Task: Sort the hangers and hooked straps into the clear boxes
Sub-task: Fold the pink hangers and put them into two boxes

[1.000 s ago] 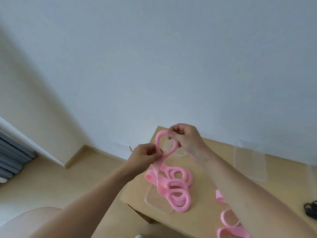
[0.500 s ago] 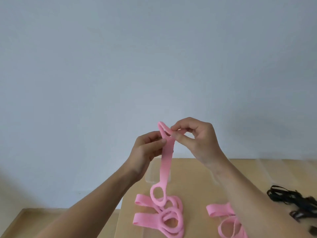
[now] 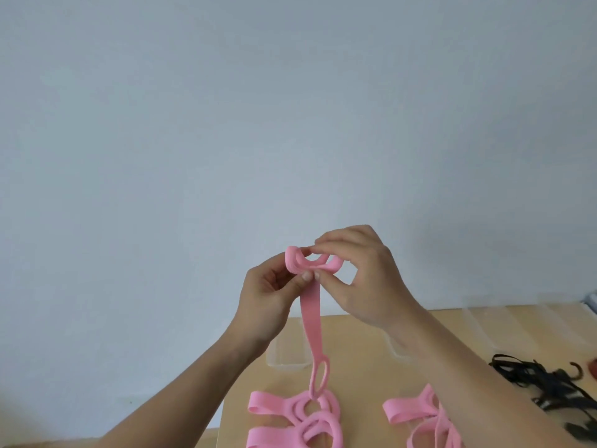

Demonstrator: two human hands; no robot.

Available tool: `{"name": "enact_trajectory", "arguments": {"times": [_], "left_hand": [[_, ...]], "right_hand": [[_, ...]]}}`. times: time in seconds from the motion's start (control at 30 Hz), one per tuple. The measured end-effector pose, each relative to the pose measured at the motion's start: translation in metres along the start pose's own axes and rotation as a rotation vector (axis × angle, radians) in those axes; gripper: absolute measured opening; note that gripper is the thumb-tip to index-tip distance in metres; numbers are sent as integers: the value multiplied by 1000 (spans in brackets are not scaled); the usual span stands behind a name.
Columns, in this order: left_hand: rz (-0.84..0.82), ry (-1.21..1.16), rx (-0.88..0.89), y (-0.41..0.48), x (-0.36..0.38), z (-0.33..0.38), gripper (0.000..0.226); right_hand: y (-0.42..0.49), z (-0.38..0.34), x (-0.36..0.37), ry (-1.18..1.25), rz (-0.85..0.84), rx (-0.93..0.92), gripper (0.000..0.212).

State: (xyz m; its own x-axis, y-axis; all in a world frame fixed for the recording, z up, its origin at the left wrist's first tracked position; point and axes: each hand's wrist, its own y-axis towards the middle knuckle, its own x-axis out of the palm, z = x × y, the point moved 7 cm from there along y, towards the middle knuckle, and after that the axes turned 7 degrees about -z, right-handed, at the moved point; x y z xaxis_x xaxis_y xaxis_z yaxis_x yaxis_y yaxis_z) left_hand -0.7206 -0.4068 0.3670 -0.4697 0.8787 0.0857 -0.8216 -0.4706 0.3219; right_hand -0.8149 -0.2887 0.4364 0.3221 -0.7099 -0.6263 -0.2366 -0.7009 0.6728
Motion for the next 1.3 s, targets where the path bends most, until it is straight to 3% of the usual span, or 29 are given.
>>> {"name": "enact_trajectory", "arguments": {"times": [0.13,0.23,0.43,0.53,0.73,0.8,0.97,1.13,1.3], "left_hand": [[3,28,36,-1,5,6,25],[62,38,17,-2,6,7,29],[137,26,-162,-7,6,-4,13],[162,72,-237,-11,5,-10,19],[-27,16,-228,-10,19,-4,33],[-100,-4,-217,-9,25,0,32],[-85,-54,-214,-9,23,-2,26],[2,-33,-243,-8,15,-9,29],[52,23,-248,-9,15,-14,31]], "right_hand": [[3,1,1,-94,-186,-26,29],[3,3,1,-111,-231,-13,22],[-1,4,-3,-78,-147,22,9],[-5,10,1,-58,-99,64,10],[-17,10,3,-70,68,-2,19],[-19,10,5,-115,73,-33,27],[-25,12,9,-112,9,-65,15],[-19,16,8,126,-70,30,12],[-10,43,13,324,-203,346,12]]}}
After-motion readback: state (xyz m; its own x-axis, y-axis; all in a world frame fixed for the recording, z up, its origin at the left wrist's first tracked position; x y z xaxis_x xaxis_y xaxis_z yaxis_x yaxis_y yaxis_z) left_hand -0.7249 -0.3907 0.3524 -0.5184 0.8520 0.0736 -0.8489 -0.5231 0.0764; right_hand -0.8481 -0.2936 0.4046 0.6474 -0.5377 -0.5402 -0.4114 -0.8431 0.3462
